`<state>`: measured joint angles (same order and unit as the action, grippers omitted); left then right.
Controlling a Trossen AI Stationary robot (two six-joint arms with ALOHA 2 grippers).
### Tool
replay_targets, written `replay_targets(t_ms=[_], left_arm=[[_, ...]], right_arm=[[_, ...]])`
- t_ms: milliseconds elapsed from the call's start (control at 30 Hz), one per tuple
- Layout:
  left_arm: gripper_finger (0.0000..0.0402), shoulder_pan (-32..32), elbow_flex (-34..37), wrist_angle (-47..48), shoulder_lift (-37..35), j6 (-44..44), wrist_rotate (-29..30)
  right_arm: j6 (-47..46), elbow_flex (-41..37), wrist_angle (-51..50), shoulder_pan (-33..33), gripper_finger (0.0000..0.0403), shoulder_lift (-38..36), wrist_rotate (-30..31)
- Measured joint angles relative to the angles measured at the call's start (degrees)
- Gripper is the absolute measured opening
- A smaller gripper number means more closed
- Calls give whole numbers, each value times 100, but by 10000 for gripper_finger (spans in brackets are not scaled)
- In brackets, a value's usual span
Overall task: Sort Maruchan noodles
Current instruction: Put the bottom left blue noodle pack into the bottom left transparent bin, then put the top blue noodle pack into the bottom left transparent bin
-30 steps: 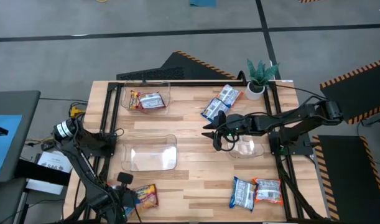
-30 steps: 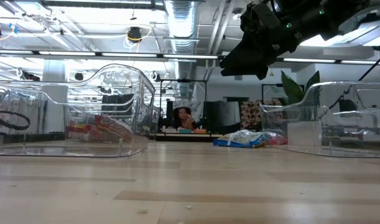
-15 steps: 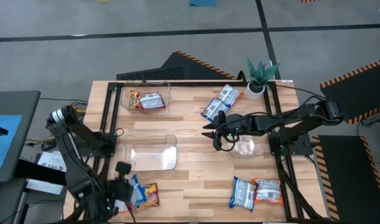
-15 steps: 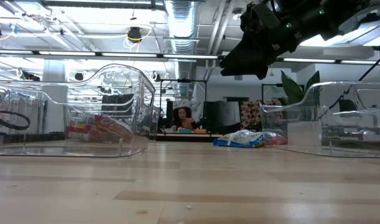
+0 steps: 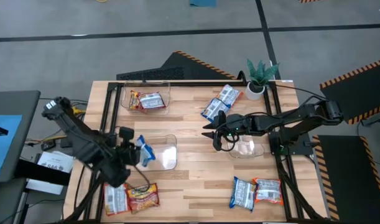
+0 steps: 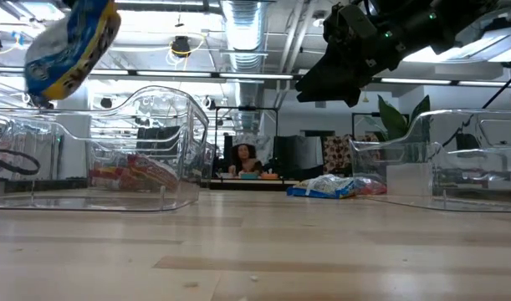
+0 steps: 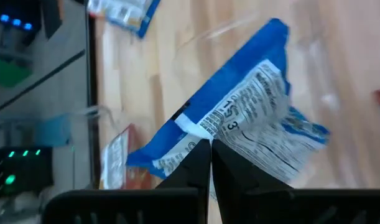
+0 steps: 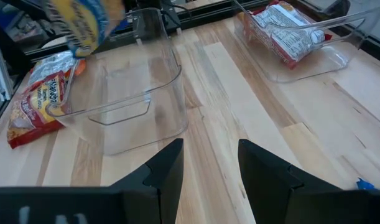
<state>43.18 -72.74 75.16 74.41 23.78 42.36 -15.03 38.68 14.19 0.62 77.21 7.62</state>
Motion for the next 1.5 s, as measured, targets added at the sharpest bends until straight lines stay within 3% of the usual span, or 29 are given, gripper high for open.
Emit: replay_targets(t_ms=[367, 567, 933, 1067, 1200, 1367, 1500], left_arm=[[0, -564, 1394, -128, -69, -20, -362], [8, -625, 1521, -376, -67, 91, -298], [135, -773, 1122, -773, -206, -47, 30], [172, -774, 1548, -2013, -749, -560, 324], [187, -803, 2414, -3699, -1646, -1175, 262], [190, -1040, 3856, -6328, -2882, -1866, -392], [190, -1354, 4916, -8151, -3626, -2136, -903]], right_arm=[[4, 0, -2, 0, 175, 0, -1], [38, 0, 33, -2, 175, -2, -2], [71, 7, 951, -340, 175, -50, -2], [24, 138, 736, -653, 175, -48, -1], [-180, 854, -651, -964, 175, 4, 414], [-173, 2055, -2918, -1459, 175, 341, 1010], [-164, 2604, -3874, -1978, 175, 781, 1036]])
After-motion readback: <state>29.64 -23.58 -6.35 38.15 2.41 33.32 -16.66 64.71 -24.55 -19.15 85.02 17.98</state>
